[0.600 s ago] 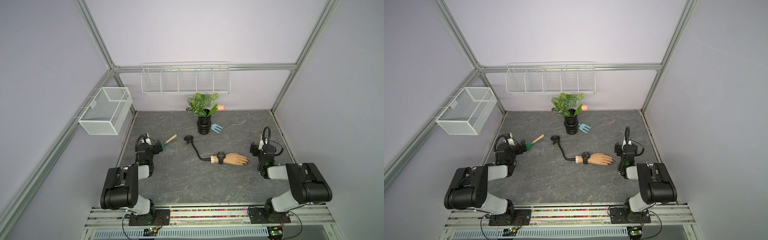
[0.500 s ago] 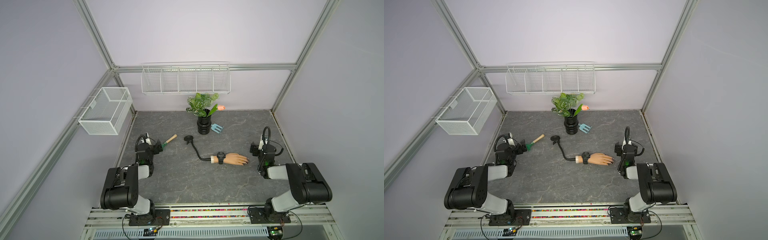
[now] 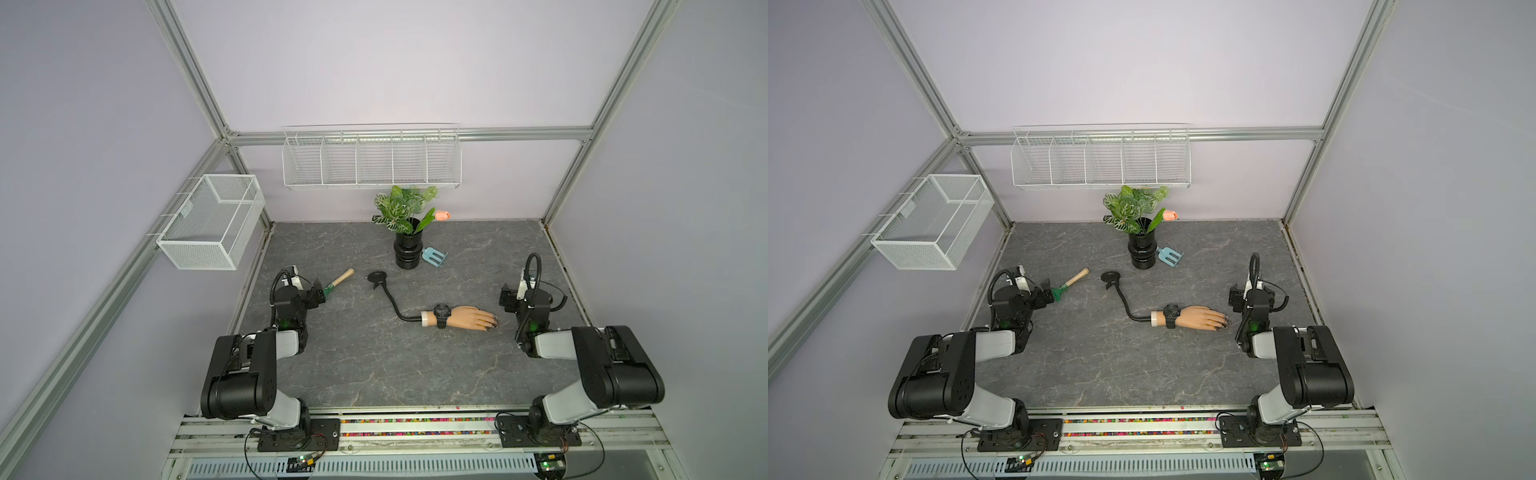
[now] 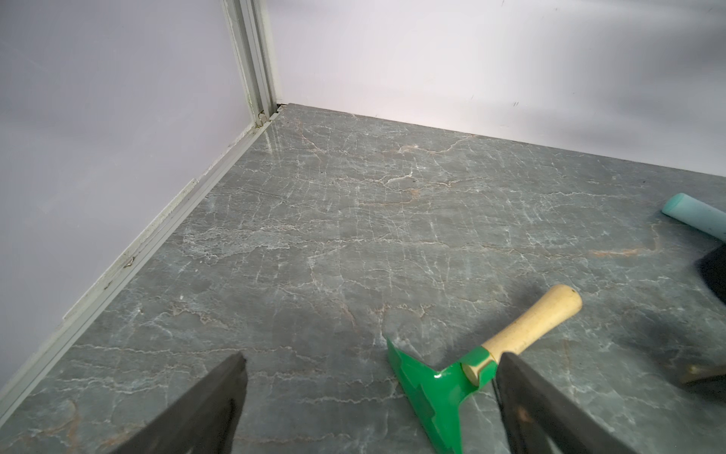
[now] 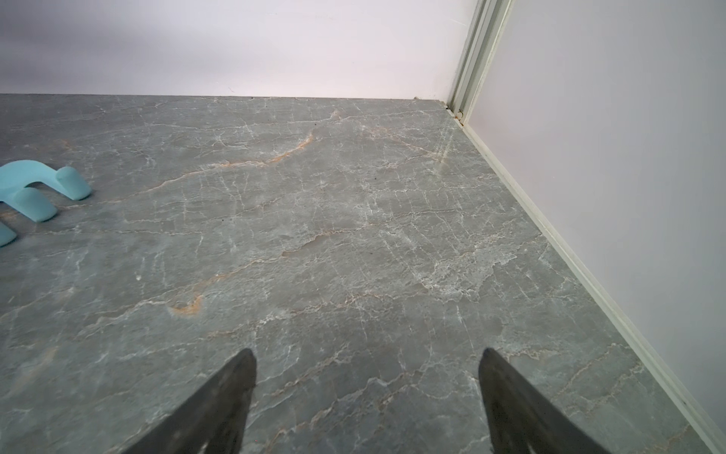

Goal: Take off the watch
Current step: Adjust the hand at the center of the board.

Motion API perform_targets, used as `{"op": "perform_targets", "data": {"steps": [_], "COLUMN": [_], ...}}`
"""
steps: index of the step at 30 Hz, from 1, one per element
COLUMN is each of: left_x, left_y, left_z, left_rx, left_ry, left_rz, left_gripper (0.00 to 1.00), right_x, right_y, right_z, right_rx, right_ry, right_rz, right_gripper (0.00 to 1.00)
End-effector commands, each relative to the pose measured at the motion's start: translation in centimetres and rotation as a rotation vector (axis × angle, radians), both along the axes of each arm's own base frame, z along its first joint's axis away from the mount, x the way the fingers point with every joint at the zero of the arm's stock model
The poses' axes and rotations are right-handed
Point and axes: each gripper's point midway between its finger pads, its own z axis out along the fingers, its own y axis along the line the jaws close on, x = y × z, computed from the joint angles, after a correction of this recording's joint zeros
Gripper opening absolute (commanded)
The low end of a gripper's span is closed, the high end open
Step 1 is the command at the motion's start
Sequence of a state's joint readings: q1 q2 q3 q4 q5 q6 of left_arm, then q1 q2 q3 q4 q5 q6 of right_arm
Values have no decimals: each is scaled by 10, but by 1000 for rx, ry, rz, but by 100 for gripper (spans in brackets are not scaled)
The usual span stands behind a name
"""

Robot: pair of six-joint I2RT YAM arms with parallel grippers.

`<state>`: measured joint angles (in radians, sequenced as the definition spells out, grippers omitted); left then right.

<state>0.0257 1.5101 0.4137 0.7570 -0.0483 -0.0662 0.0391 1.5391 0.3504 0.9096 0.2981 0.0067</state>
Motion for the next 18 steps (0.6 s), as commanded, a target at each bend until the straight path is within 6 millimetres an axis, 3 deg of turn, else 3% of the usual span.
{"op": "perform_targets", "data": {"steps": [1,7,13,15,18], "left_x": [5,5,4,3,2], "left_y": [0,1,1,0,-2], "left_z": [9,9,10,13,21], "left_rx": [18,7,0,-3,-2], "left_ry": [-19,-23,-34,-39,-30], "left_rz": [-6,-10,-18,-40,-54], "left_gripper": [100,100,100,99,99], "right_x": [0,-19,-23,-32,-40], "right_y": [-3,11,13,-4,-6], "right_z": [12,27,30,54,85], "right_rx": [-3,-88,-94,-130,-40], "right_ry": [-24,-157,-175,-218,-174], "right_rz": [-19,5,10,-136,-142], "right_gripper": [89,89,89,89,89]}}
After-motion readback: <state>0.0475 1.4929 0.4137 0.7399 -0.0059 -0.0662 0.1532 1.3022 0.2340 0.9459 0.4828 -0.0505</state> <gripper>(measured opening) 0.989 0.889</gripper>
